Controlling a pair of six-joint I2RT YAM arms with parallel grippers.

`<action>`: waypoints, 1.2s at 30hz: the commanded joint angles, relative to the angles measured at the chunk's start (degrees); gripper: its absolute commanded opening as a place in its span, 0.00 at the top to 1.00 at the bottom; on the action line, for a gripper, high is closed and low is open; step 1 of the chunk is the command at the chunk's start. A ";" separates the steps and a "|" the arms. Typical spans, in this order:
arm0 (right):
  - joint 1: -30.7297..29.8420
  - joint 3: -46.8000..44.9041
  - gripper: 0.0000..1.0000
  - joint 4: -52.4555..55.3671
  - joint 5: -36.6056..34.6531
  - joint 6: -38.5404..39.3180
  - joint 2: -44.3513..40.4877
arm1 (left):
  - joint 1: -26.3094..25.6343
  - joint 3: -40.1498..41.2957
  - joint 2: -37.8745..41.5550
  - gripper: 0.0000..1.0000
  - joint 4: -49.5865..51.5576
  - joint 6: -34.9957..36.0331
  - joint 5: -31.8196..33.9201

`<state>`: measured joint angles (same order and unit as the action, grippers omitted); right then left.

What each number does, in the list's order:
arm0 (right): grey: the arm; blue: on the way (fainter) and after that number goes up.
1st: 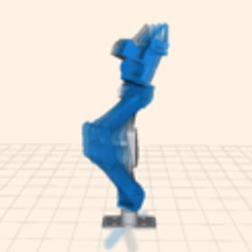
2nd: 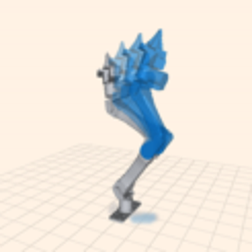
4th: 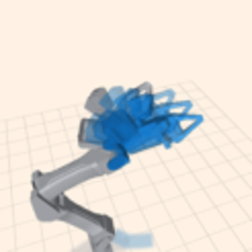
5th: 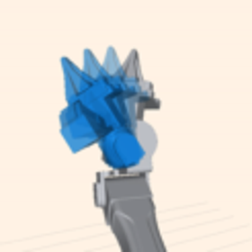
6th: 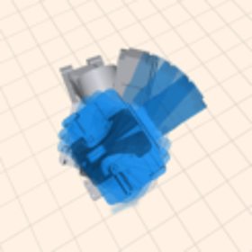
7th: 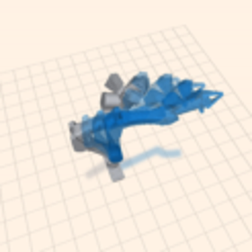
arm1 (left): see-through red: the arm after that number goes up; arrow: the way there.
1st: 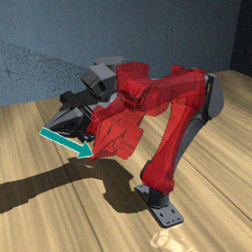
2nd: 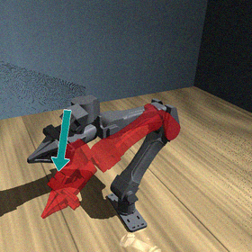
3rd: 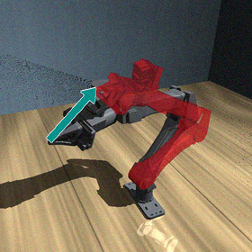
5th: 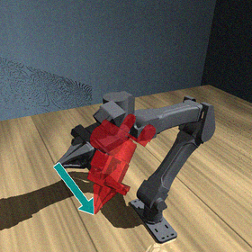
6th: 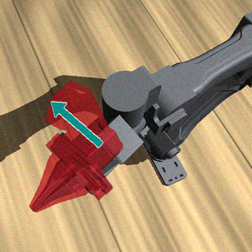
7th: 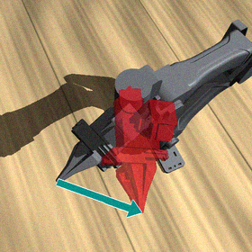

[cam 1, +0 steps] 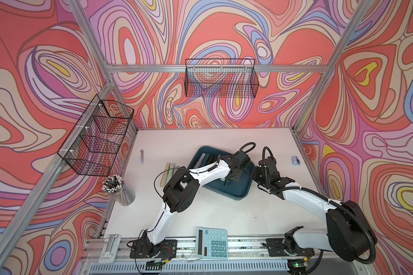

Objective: Put the pruning pliers into the storage box
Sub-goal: Place the pruning pliers in the storage box, then adjust the pruning pliers in the storage box.

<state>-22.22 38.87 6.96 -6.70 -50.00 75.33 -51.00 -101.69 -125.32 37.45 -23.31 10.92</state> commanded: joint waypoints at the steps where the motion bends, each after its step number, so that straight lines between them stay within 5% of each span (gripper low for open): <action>1: -0.15 4.02 0.64 4.00 -2.79 4.37 -1.68 | 0.02 -1.54 5.33 0.62 -0.63 1.39 0.20; 10: -1.49 9.13 0.67 5.97 -2.00 11.12 -0.86 | 2.06 6.85 18.25 0.57 -7.04 2.83 0.82; 24: -8.37 11.20 0.83 6.67 -1.92 7.24 10.52 | 24.34 36.87 48.16 0.58 -6.62 -4.08 -0.41; 36: -8.37 12.26 0.85 4.46 -0.82 5.93 18.82 | 34.53 51.67 55.68 0.59 -8.95 -11.18 -8.68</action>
<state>-30.48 50.63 13.26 -7.33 -42.70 92.92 -17.91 -51.44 -71.22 29.30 -31.29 5.15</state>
